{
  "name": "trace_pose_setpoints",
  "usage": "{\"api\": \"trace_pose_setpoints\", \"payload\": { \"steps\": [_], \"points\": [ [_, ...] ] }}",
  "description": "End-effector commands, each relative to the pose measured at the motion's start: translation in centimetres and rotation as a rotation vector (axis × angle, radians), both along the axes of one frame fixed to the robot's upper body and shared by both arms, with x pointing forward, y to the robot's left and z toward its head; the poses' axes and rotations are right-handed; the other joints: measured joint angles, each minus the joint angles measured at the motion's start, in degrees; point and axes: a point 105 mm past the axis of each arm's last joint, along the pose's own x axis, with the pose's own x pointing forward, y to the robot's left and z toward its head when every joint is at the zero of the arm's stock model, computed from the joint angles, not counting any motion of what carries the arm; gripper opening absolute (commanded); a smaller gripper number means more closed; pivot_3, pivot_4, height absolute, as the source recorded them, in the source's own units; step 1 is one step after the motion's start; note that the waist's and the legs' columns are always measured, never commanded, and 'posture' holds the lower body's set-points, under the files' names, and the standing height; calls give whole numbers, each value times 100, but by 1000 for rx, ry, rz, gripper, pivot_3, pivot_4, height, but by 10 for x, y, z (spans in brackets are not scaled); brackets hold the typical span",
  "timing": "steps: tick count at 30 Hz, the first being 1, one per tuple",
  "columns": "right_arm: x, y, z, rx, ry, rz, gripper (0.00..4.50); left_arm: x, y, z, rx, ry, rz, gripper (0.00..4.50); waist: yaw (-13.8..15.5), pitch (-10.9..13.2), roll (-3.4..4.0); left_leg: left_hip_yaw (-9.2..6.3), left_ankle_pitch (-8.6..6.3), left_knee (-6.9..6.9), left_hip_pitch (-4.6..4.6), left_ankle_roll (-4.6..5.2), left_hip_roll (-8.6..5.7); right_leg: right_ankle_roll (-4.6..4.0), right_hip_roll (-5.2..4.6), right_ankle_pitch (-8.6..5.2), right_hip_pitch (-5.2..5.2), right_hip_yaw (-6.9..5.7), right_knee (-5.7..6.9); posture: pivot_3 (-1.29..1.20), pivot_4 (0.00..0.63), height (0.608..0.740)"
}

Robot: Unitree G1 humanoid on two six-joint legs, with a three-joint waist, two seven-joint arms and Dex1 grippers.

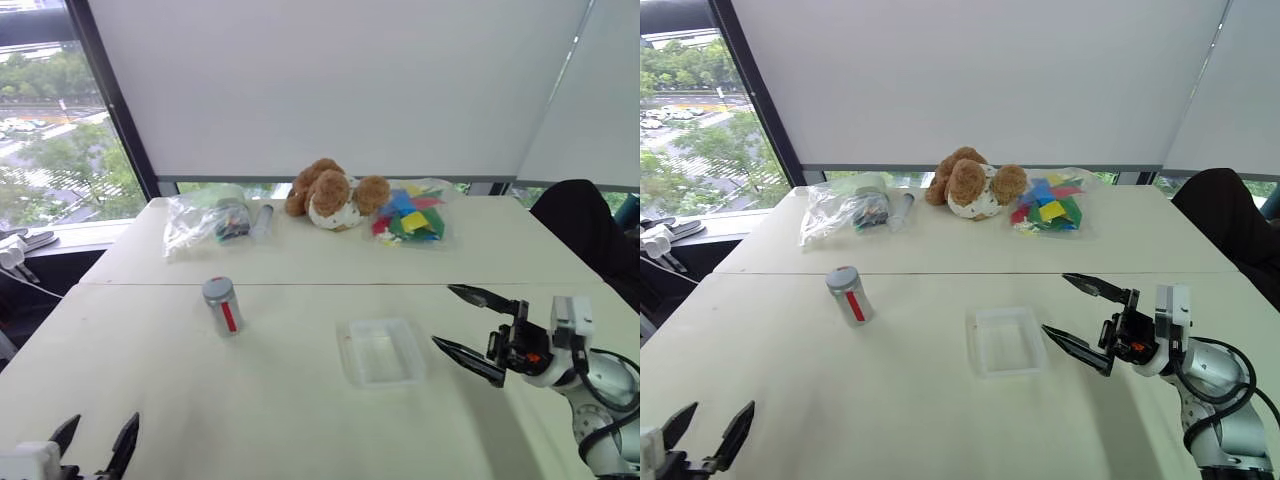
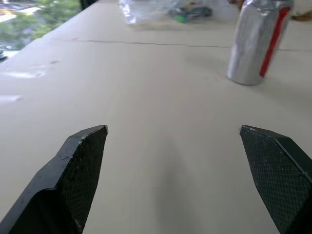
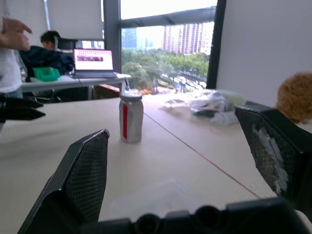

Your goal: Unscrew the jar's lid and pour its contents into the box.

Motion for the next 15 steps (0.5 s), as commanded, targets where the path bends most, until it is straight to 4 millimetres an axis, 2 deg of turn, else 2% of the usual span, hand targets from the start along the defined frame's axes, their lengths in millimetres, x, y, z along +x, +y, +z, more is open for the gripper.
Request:
{"api": "trace_pose_setpoints", "payload": {
  "steps": [1,4,10,15],
  "points": [
    [-1,0,0,-14,-31,14,4500,20,-26,19,5,-90,42,4459,22,0,0,-1,0,5,0,0,-2,0,0,0,5,-3,0,0,150,740],
    [0,-5,-3,-24,-23,3,4500,35,-39,19,-2,-89,59,4459,4,-7,31,6,-3,2,0,9,-18,4,-9,1,6,3,-9,0,150,740],
    [1,-16,-8,-43,-13,-34,4500,78,-60,18,41,-58,49,4459,35,-9,122,19,-19,-37,-9,36,-36,43,-18,4,-18,15,-23,0,150,740],
    [-3,-20,-10,-47,-4,-57,4500,105,-76,25,63,-83,24,4459,-23,-16,74,-1,-31,-26,-7,14,-32,58,3,-7,-25,3,5,0,150,740]
  ]
}}
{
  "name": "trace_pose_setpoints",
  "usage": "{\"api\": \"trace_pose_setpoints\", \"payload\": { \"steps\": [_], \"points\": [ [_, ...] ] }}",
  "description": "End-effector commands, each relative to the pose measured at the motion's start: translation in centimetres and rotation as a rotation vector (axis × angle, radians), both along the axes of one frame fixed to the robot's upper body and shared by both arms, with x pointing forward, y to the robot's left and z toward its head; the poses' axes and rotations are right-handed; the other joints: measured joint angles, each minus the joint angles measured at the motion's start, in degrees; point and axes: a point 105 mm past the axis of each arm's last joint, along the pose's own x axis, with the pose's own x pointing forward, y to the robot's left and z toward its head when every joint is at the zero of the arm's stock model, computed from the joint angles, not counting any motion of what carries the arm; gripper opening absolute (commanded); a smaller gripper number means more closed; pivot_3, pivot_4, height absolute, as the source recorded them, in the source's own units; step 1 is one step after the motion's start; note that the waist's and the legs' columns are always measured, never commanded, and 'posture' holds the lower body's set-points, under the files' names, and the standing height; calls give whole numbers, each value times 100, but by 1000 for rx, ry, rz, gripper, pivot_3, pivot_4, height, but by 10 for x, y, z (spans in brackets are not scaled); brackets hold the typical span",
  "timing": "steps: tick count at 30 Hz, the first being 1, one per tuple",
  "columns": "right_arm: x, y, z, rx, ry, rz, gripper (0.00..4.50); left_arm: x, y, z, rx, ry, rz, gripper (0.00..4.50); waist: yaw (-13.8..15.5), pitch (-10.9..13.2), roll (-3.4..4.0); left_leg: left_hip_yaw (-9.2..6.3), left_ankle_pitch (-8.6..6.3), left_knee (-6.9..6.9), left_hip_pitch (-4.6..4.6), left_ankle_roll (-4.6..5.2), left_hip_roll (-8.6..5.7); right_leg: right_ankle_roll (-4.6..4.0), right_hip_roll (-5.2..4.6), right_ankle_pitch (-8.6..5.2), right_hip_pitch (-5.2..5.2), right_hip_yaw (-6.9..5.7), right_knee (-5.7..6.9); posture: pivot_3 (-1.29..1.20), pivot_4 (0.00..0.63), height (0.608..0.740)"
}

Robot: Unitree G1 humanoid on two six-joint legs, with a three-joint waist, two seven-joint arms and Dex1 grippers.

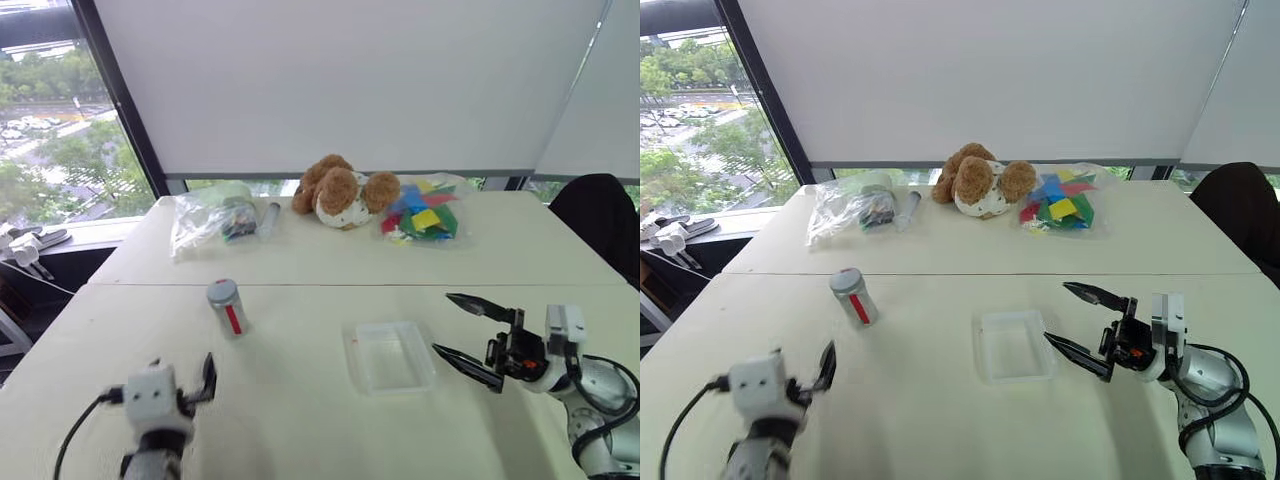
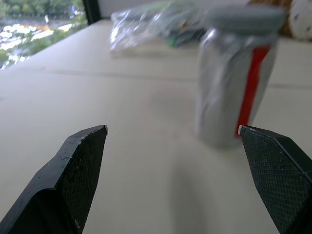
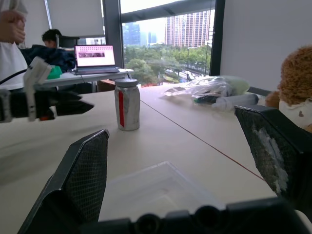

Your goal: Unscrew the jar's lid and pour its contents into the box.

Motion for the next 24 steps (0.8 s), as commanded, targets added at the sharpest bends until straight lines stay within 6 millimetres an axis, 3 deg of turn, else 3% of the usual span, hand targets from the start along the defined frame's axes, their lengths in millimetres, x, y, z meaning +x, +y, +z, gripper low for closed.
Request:
{"api": "trace_pose_setpoints", "payload": {
  "steps": [1,8,18,24],
  "points": [
    [-7,-8,8,-8,-42,-32,4500,7,-7,1,34,2,2,4459,-23,0,-1,11,-1,2,6,-1,-1,0,-5,1,3,7,0,0,150,740],
    [-13,-14,9,-8,-41,-67,4500,18,-13,-1,83,5,-7,4459,14,7,-13,5,6,46,9,-7,4,-37,1,2,29,3,3,0,150,740],
    [-22,-14,9,0,-34,-91,4500,55,-27,2,79,-19,-53,4459,5,7,-16,-6,0,86,7,0,1,-15,0,14,48,-1,7,0,150,740],
    [-23,-14,8,7,-33,-107,4500,61,-29,1,84,-10,-44,4459,11,7,-16,-7,0,85,7,0,1,-14,0,14,48,-2,8,0,150,740]
  ]
}}
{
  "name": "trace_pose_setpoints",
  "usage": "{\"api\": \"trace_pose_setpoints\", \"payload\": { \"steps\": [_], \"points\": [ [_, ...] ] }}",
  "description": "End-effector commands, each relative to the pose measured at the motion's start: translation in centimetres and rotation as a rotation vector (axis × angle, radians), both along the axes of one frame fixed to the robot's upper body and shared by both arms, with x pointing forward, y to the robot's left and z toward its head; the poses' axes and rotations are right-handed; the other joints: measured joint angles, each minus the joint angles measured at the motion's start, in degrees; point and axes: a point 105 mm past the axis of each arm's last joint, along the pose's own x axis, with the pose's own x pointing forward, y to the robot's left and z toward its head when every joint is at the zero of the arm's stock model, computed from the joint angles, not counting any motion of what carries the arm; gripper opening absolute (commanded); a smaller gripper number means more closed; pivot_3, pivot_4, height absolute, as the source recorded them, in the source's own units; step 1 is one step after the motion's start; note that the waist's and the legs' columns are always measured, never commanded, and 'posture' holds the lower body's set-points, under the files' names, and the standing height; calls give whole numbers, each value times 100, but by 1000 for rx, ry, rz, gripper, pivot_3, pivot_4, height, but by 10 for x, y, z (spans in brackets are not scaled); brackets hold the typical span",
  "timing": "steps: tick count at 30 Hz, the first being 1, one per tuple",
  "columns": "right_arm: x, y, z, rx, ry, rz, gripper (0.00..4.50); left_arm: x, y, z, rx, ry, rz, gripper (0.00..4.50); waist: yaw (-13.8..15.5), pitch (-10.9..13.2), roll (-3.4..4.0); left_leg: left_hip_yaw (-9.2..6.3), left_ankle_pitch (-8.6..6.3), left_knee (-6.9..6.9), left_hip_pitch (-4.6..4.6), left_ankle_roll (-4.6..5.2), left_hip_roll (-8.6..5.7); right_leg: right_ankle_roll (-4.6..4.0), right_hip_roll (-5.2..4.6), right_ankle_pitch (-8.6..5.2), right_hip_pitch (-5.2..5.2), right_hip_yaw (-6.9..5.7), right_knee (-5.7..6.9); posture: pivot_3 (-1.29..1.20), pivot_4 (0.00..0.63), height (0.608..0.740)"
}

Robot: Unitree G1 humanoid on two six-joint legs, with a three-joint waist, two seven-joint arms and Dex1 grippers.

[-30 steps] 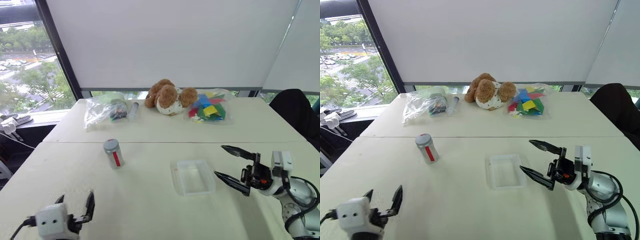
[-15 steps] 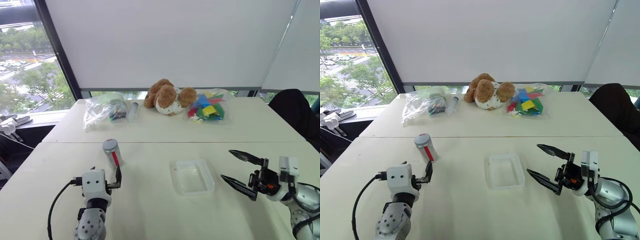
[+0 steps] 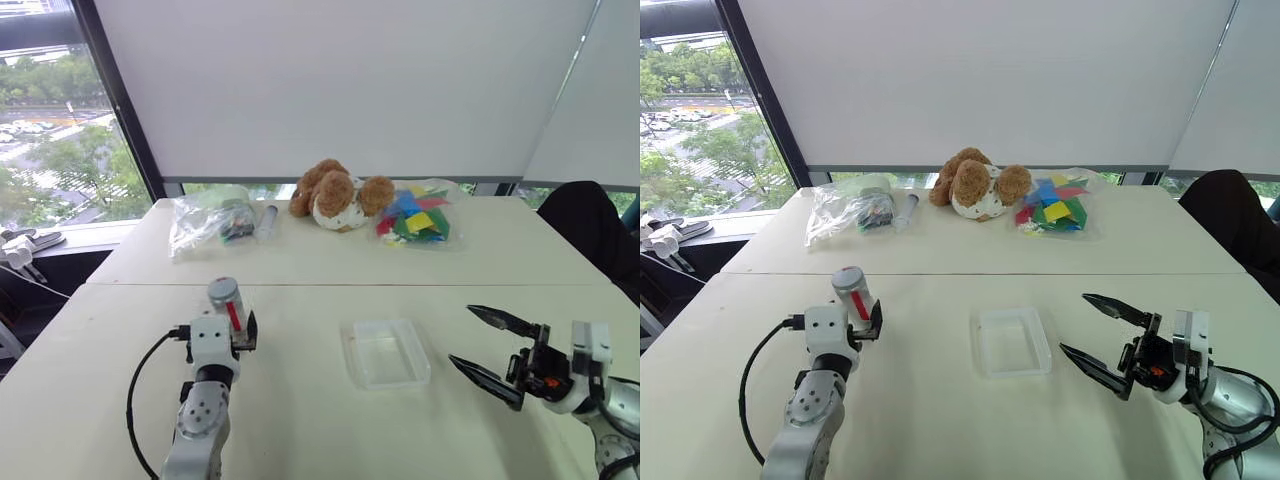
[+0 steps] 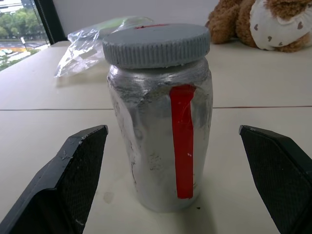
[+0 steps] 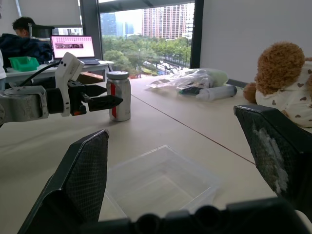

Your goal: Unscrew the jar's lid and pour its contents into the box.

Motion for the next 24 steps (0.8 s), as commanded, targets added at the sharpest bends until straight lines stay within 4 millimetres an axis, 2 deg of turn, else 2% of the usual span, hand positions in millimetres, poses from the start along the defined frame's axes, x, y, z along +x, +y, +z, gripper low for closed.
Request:
{"api": "trace_pose_setpoints", "payload": {
  "steps": [1,10,21,22,24],
  "points": [
    [-4,-1,13,6,-56,-9,4500,3,-1,7,13,-32,9,4459,2,0,0,0,0,0,0,0,0,0,0,0,0,0,0,0,150,740],
    [-5,-1,10,12,-45,-22,4500,21,-3,6,32,-45,11,4459,4,1,-1,-1,0,2,0,0,-3,1,0,1,1,0,0,0,150,740],
    [-6,-2,5,19,-23,-38,4500,30,4,4,20,-55,42,4459,8,1,-1,-1,0,1,0,0,-4,2,0,1,1,0,0,0,150,740],
    [-7,-2,4,19,-21,-40,4500,31,5,5,25,-59,41,4066,5,1,-1,-1,0,2,0,0,-4,2,0,1,1,-1,0,0,150,740],
    [-8,-3,3,20,-15,-45,4500,32,9,5,34,-63,45,3558,1,1,-1,-1,0,2,0,0,-4,2,0,1,1,0,0,0,150,740]
  ]
}}
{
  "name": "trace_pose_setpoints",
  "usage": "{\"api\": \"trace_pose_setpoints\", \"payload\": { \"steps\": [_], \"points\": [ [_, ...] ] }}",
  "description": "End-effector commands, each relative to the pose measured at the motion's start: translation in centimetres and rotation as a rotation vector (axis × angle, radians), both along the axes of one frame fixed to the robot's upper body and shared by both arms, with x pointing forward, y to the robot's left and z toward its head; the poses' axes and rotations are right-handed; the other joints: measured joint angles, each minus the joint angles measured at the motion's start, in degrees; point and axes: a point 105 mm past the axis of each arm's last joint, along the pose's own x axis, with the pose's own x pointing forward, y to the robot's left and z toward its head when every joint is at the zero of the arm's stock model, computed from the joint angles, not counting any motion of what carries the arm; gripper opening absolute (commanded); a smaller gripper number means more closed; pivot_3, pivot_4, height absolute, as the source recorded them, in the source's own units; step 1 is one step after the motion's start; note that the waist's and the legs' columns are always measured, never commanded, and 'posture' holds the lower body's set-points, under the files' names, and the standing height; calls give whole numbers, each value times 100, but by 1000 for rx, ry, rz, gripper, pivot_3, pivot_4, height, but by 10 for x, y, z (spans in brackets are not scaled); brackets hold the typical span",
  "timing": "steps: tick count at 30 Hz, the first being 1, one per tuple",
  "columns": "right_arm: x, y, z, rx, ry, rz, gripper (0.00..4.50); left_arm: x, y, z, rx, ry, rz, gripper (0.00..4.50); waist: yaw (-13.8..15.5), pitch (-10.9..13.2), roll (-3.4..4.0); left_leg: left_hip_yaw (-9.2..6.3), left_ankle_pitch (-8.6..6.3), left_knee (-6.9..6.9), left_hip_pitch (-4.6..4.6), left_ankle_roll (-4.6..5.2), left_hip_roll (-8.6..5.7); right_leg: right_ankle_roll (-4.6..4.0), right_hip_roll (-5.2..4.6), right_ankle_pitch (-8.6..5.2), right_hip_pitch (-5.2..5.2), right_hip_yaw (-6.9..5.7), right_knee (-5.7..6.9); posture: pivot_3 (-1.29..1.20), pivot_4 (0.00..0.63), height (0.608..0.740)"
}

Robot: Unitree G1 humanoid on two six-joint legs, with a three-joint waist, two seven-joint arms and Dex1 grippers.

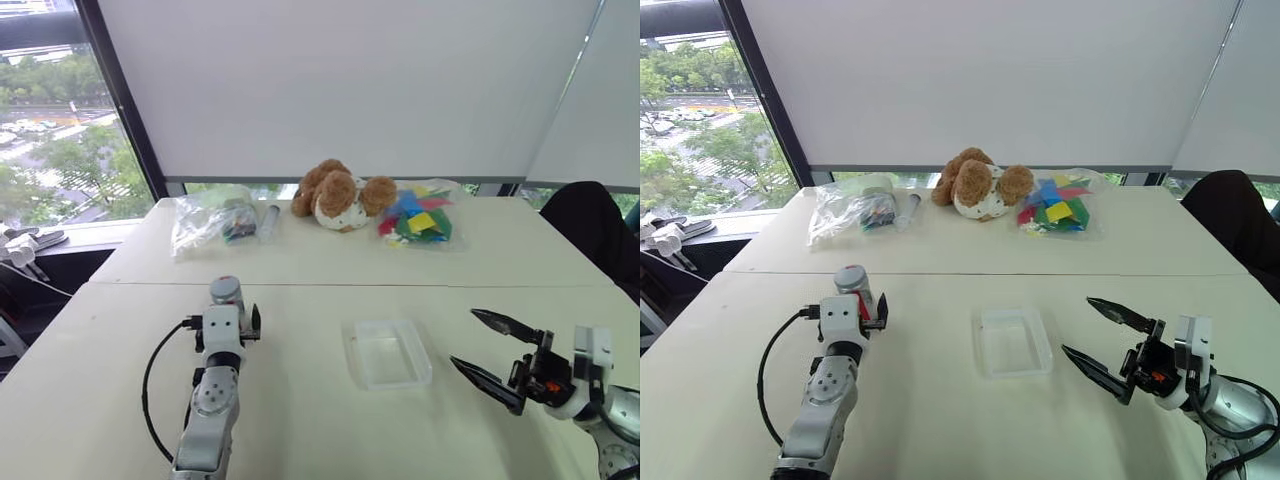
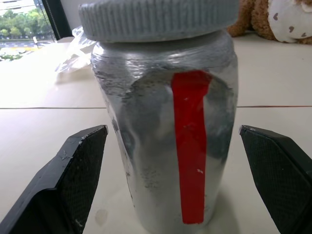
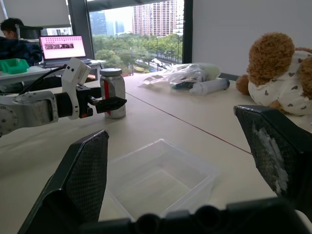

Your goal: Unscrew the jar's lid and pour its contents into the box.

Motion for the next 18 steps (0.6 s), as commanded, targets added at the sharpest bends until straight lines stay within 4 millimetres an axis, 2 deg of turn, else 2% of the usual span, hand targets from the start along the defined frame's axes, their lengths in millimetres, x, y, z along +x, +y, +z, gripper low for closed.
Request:
{"api": "trace_pose_setpoints", "payload": {
  "steps": [1,2,3,10,13,16,18],
  "points": [
    [-5,1,11,0,-56,0,4500,2,7,14,12,-62,10,3101,-5,0,0,0,0,0,0,0,0,0,0,0,0,0,0,0,150,740],
    [-6,2,11,0,-54,0,4500,2,9,14,15,-62,10,2605,-6,0,0,0,0,0,0,0,0,1,0,0,0,0,0,0,150,740],
    [-6,2,10,1,-53,-1,4500,2,9,14,15,-63,9,2506,-5,0,0,0,0,-1,0,0,0,1,1,0,-1,0,0,0,150,740],
    [-6,4,8,1,-50,-2,4500,-7,16,15,5,-92,-85,2469,-12,-1,1,1,0,-2,1,0,2,1,1,1,-2,0,1,0,150,740],
    [-7,1,10,-7,-55,-17,4500,-24,27,32,-38,-163,-369,2469,-35,1,-1,2,-1,-4,0,-1,6,0,1,0,-6,0,1,0,150,740],
    [-8,-2,12,-14,-58,-28,4500,-34,36,37,-40,-119,-579,2469,-32,1,2,0,0,-8,0,-1,15,-22,2,-11,-12,0,7,0,150,740],
    [-9,-4,13,-20,-59,-34,4500,-40,32,39,11,-55,-751,2469,-13,1,3,1,0,-4,0,-1,14,-23,-2,-12,-9,1,8,0,150,740]
  ]
}}
